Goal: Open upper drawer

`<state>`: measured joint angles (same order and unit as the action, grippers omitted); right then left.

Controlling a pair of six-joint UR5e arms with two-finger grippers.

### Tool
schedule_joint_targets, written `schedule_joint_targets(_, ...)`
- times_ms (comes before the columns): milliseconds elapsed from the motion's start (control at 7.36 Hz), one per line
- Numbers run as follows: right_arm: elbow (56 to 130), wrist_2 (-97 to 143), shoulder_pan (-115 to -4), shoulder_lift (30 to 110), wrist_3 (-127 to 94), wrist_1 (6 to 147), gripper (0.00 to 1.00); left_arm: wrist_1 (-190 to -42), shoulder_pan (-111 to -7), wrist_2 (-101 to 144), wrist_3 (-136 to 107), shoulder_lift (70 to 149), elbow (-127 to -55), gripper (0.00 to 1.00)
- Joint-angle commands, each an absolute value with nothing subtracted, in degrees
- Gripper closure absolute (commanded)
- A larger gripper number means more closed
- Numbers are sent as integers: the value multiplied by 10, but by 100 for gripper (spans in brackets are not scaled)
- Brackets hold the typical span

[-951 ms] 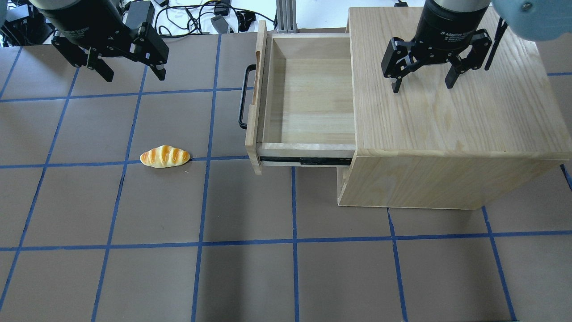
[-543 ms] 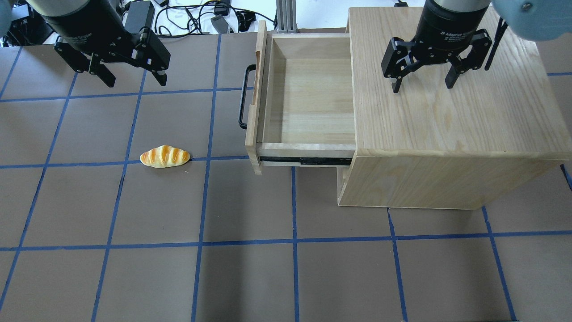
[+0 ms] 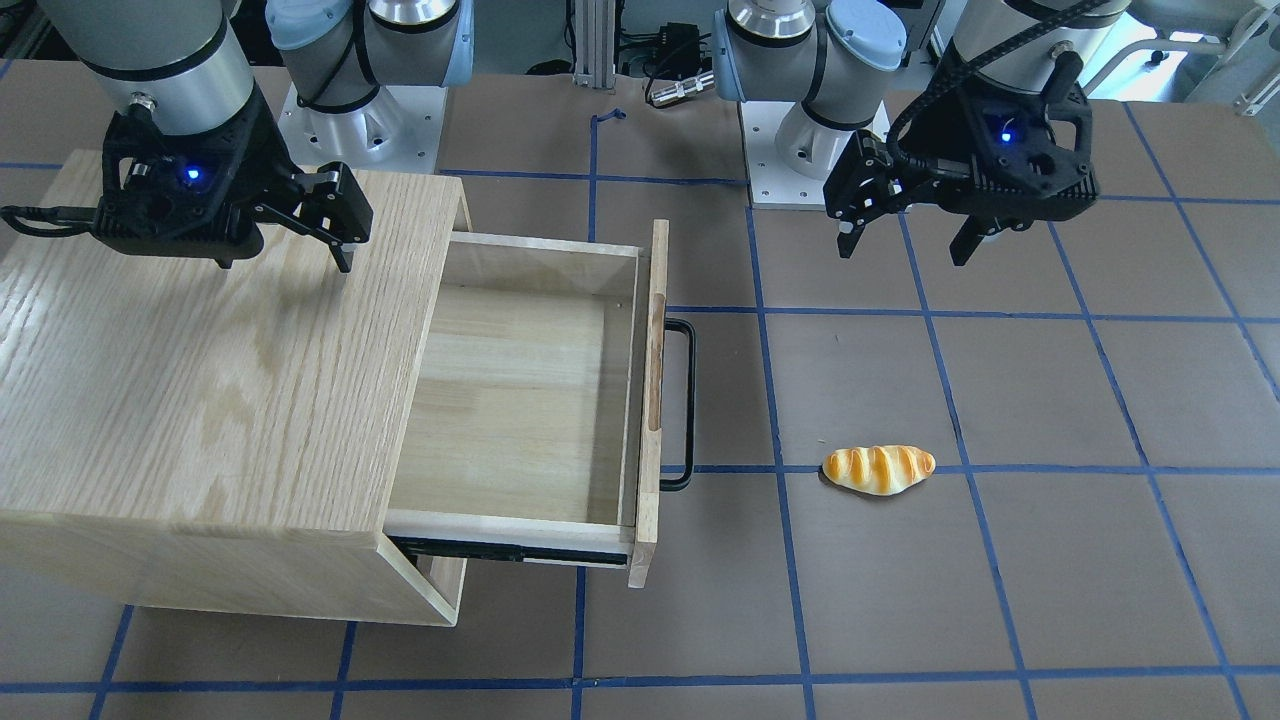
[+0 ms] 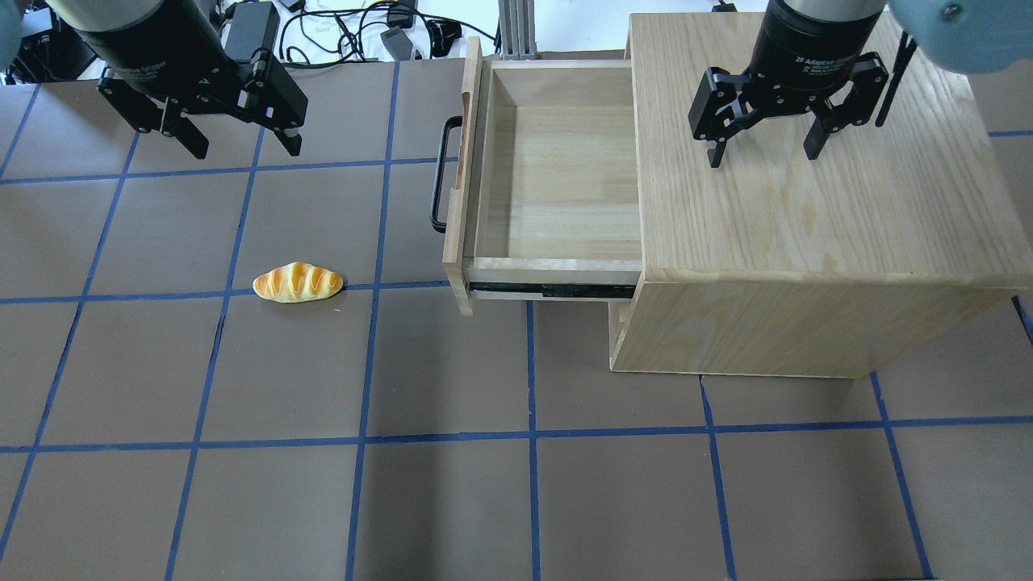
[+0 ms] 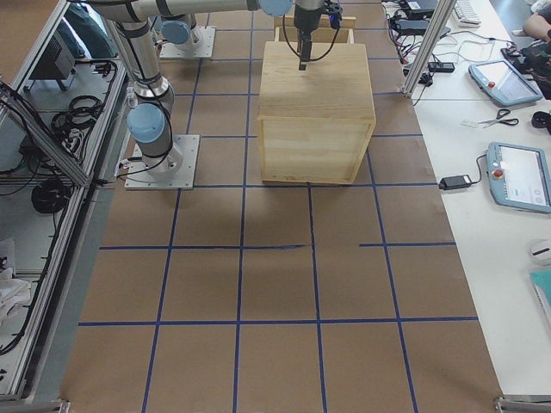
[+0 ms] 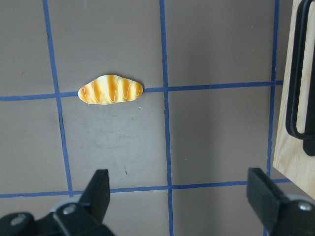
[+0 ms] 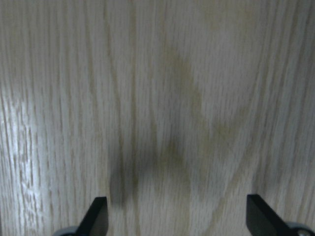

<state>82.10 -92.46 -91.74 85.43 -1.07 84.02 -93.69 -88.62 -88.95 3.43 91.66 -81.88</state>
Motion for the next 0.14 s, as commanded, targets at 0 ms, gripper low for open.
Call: schedule_joint_targets(0, 822, -925, -918, 854, -11, 840, 0, -937, -886, -889, 34, 918, -819, 0)
